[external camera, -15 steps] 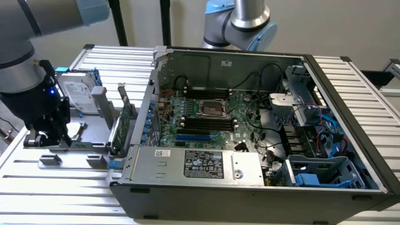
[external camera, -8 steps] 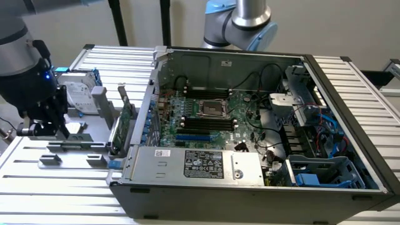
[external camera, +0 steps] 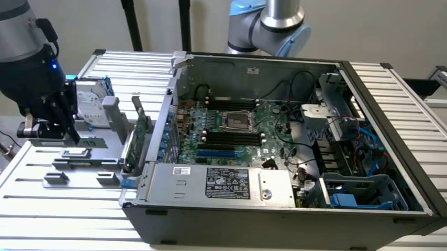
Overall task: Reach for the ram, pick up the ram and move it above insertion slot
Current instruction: 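Pick up the ram and move it above insertion slot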
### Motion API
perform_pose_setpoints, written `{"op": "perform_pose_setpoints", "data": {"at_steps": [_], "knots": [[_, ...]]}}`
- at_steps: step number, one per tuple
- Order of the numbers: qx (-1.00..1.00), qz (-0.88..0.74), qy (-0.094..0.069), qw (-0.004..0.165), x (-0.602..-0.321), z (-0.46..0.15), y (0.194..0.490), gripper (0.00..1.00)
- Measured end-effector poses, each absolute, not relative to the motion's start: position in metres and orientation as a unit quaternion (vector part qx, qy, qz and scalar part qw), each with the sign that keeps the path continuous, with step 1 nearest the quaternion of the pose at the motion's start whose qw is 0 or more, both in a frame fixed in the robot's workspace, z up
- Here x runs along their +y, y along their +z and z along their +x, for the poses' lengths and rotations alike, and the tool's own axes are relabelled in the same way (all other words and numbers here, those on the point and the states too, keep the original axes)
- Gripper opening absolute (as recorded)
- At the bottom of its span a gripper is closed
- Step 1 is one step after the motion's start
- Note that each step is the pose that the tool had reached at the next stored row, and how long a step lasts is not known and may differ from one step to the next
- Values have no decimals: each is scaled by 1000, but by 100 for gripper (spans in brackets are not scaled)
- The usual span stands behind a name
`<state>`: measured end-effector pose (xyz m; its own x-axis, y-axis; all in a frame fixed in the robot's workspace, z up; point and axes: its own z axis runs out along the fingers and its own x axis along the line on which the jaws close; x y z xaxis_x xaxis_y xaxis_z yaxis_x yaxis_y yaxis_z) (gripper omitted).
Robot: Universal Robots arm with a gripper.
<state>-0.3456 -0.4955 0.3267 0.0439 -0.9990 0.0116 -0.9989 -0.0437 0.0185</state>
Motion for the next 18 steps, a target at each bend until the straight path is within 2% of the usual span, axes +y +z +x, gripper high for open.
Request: {"op": "perform_pose_setpoints", "data": {"at_steps": [12, 18], "knots": [[-691, 723, -2, 11, -492, -316, 379, 13], [-691, 723, -3, 10, -490, -300, 391, 13]]}}
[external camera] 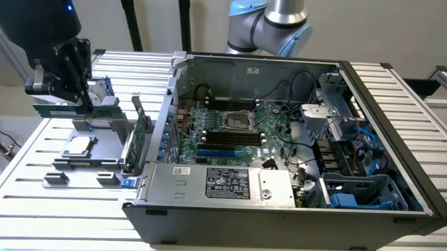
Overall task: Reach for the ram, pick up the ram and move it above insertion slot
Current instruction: 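Pick up the ram and move it above insertion slot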
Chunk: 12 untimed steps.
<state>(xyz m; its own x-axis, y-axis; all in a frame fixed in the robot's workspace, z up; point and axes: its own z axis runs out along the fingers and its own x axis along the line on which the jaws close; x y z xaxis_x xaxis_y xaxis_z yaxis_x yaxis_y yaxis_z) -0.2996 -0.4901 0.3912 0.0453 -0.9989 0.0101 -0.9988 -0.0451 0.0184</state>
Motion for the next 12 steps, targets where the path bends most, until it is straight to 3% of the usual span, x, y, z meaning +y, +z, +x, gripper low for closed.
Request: {"op": "perform_pose_setpoints", "data": {"at_steps": [12], "knots": [[-691, 723, -9, 4, -486, -256, 394, 13]]}}
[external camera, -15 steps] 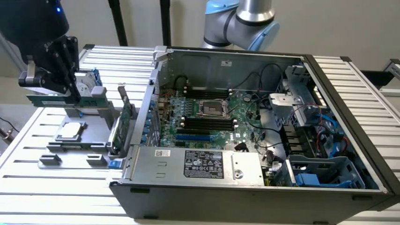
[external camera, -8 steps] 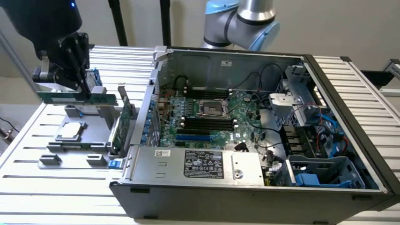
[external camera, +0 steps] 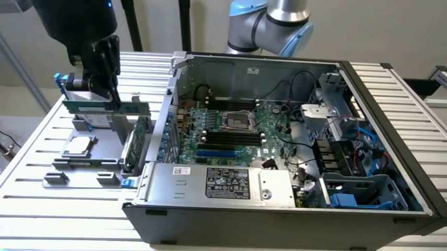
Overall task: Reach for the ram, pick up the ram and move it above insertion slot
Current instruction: 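Pick up the ram and move it above insertion slot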
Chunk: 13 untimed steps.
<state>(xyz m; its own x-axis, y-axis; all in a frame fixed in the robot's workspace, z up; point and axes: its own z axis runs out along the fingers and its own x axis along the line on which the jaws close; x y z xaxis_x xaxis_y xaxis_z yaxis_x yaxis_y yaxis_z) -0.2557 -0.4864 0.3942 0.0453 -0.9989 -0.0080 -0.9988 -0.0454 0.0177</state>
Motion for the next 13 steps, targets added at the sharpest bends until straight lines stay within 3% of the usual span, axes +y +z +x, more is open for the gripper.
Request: {"op": "perform_pose_setpoints", "data": {"at_steps": [13], "knots": [[-691, 723, -17, -4, -482, -205, 395, 13]]}}
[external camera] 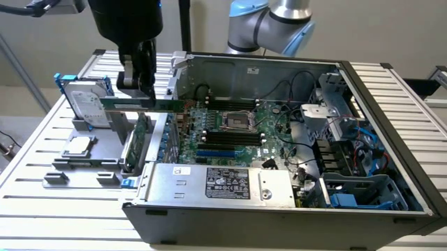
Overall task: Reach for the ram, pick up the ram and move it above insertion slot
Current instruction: 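Pick up the ram and move it above insertion slot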
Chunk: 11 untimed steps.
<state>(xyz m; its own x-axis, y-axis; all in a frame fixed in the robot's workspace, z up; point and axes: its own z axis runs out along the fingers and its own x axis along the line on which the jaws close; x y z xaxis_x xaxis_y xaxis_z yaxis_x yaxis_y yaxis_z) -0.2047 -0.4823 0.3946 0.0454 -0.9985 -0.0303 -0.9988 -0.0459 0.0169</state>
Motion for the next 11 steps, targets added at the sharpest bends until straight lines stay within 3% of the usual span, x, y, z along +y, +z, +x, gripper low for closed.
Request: {"op": "perform_pose_setpoints", "data": {"at_steps": [11], "knots": [[691, -723, 22, 10, -479, -158, 395, 13]]}}
